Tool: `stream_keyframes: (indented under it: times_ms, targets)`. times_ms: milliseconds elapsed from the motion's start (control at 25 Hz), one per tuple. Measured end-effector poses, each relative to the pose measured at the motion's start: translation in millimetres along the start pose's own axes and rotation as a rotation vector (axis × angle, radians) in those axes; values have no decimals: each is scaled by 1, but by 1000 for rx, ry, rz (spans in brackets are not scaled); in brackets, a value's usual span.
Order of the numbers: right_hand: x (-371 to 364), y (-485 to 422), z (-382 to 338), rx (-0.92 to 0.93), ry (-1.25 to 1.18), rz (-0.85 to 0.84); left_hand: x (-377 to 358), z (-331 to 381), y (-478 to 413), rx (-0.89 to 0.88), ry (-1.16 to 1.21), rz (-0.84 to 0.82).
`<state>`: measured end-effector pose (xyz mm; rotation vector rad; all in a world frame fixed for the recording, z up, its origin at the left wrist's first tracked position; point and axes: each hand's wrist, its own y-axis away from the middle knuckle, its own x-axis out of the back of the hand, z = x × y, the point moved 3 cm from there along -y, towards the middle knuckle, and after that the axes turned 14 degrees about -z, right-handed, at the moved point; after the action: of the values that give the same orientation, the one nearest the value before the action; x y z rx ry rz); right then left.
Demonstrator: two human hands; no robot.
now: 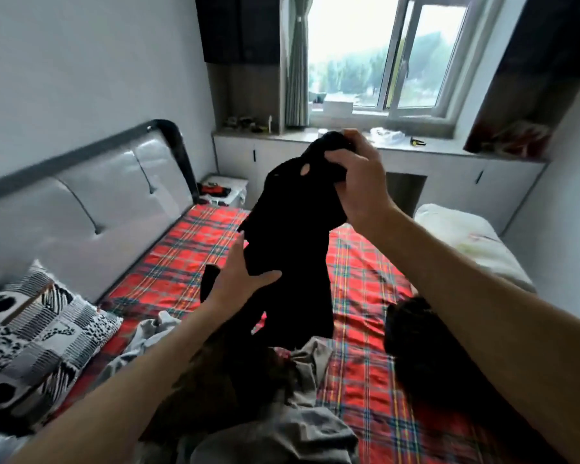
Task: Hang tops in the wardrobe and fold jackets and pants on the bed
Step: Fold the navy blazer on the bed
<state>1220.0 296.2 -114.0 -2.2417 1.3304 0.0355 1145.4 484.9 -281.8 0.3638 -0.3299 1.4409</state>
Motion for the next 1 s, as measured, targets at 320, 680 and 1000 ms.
stream_keyframes:
  times_ms: [320,680,1000]
  targets:
    - [-32,81,-186,268,222,-87,0,228,37,-335,-219,374]
    - [74,179,-284,133,260,104,-119,380,116,-235,191,-315]
    - [124,248,-276,6,117,92,-188,327,135,-240,286,-961]
